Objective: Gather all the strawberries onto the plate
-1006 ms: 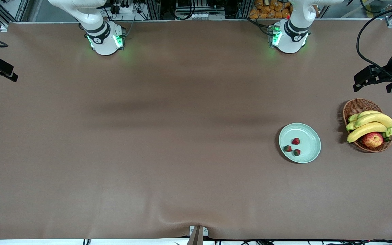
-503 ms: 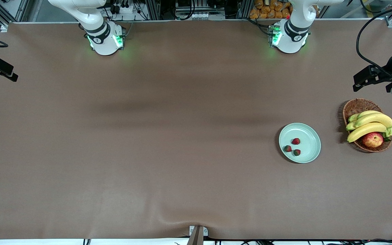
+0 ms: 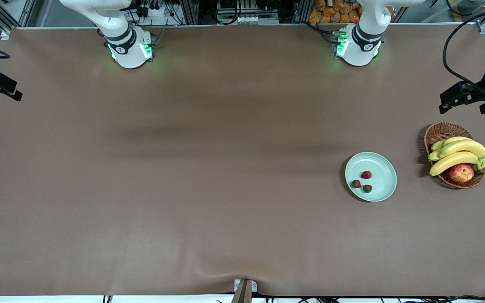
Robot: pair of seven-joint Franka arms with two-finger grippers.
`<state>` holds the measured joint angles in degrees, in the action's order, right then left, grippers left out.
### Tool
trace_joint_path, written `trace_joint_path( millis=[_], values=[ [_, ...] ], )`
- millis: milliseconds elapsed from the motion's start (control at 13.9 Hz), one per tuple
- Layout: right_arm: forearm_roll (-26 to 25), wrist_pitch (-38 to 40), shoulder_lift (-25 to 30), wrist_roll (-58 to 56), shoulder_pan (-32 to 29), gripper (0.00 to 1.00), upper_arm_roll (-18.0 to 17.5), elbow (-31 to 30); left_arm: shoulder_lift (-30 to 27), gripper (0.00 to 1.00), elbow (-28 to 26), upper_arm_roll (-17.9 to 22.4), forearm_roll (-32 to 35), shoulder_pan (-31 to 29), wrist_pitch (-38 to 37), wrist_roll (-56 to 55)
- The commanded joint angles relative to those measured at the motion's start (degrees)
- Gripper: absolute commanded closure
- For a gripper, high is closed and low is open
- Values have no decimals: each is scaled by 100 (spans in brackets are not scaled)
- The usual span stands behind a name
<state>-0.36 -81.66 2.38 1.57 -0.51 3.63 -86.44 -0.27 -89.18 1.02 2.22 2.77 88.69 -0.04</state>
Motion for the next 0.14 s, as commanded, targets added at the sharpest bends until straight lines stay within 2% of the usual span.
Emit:
trace_joint_path(
  millis=[0,72],
  values=[
    [-70,97,-80,-52,15,0,-3,163,36,0,77,-111,-90,-93,17,-66],
    [-70,97,-80,-52,24,0,-3,154,36,0,77,-111,-90,-92,17,-57]
  ],
)
